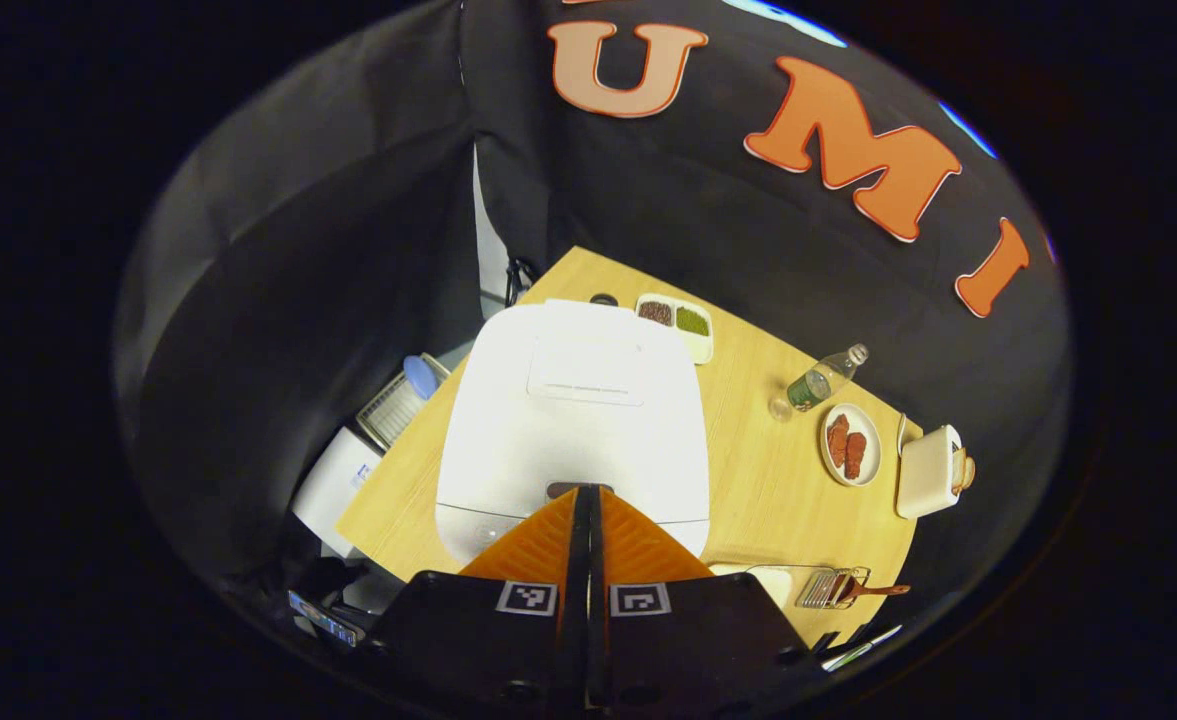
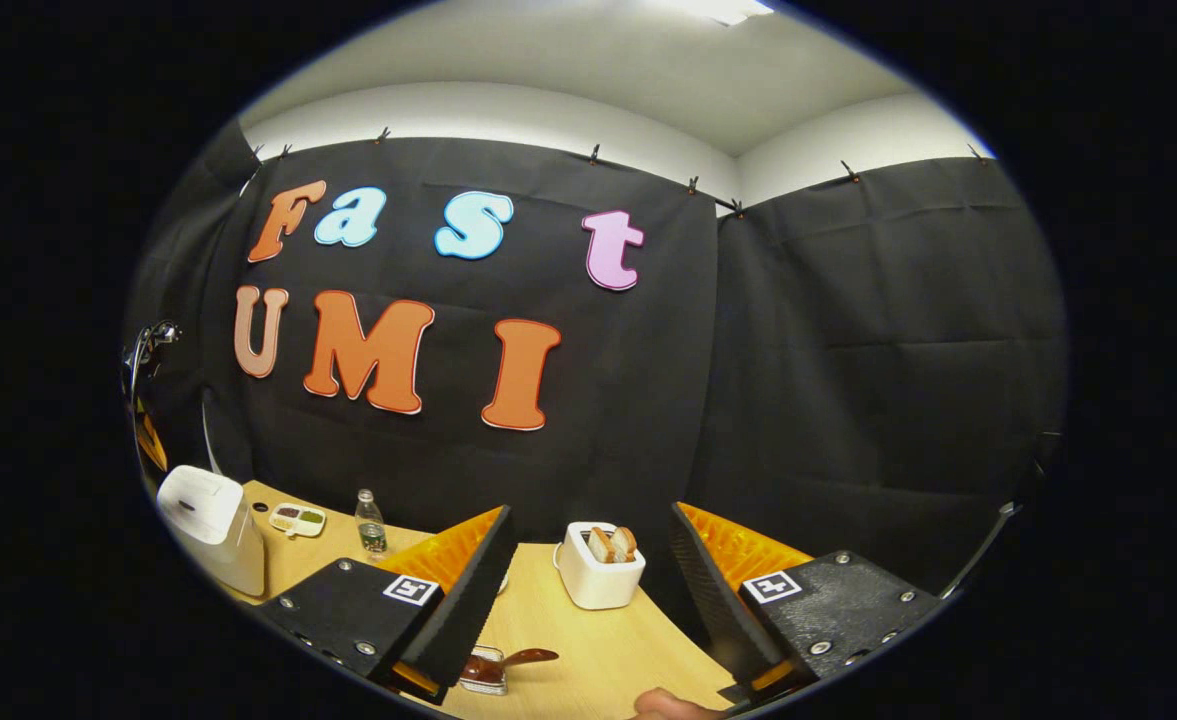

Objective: Close the left gripper, press the button to open the rice cooker; take a wooden spoon from the chopstick holder with the right hand, scoop a spoonful of rice and pour it into the rice cooker, then put the wooden spoon back into the chopstick holder.

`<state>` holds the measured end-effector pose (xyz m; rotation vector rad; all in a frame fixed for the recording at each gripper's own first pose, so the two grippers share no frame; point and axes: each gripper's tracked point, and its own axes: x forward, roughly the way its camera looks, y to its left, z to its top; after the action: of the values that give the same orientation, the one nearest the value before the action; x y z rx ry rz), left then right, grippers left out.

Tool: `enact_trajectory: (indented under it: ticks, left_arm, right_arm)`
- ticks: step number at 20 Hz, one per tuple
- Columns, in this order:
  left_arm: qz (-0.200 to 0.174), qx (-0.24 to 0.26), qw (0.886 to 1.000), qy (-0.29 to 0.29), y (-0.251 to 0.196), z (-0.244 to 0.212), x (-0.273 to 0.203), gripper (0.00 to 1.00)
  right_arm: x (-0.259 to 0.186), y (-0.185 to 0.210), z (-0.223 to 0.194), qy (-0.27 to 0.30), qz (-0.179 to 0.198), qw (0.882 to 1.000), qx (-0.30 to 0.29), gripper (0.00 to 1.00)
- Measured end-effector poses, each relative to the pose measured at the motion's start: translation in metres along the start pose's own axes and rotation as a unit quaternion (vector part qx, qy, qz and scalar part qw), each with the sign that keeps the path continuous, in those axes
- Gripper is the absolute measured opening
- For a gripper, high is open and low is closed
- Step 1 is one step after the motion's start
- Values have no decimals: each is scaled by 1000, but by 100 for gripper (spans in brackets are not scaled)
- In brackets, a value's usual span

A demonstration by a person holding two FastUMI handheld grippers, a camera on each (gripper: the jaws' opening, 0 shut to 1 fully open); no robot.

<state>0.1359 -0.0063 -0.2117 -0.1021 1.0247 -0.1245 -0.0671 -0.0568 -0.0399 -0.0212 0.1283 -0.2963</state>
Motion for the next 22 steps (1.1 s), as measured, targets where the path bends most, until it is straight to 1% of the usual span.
enact_trajectory:
  ticks: [1,2,3,4,5,9,13,15,17,18,22]
  left_arm:
    - [-1,-5,1000,13,2,-2,7,6]
    - [-3,-10,1000,26,1,-3,16,6]
    - [-5,-13,999,36,2,-6,22,10]
    - [-7,-13,999,43,2,-7,28,6]
    - [-9,-15,999,50,3,-10,33,8]
    - [-20,-22,997,65,-1,-9,49,8]
    - [-14,-14,997,74,1,-15,59,8]
    - [-4,-20,996,84,6,-22,65,8]
    - [-7,-21,997,72,5,-21,68,10]
    - [-6,-18,997,71,7,-23,69,6]
    - [11,-7,998,69,8,-26,70,7]
  right_arm:
    - [0,1,-6,9,0,1000,1,95]
    - [-1,4,-13,20,3,1000,4,95]
    - [-3,8,-21,35,5,999,4,95]
    - [-4,8,-28,44,4,999,2,95]
    - [-5,7,-31,47,2,999,-1,95]
    - [-6,13,-35,55,5,998,-5,95]
    - [-3,19,-38,63,11,998,-5,95]
    - [-2,22,-44,71,13,997,-5,95]
    - [-2,24,-51,78,18,997,-7,95]
    - [-2,26,-55,83,20,996,-6,95]
    - [4,35,-65,95,31,995,-3,95]
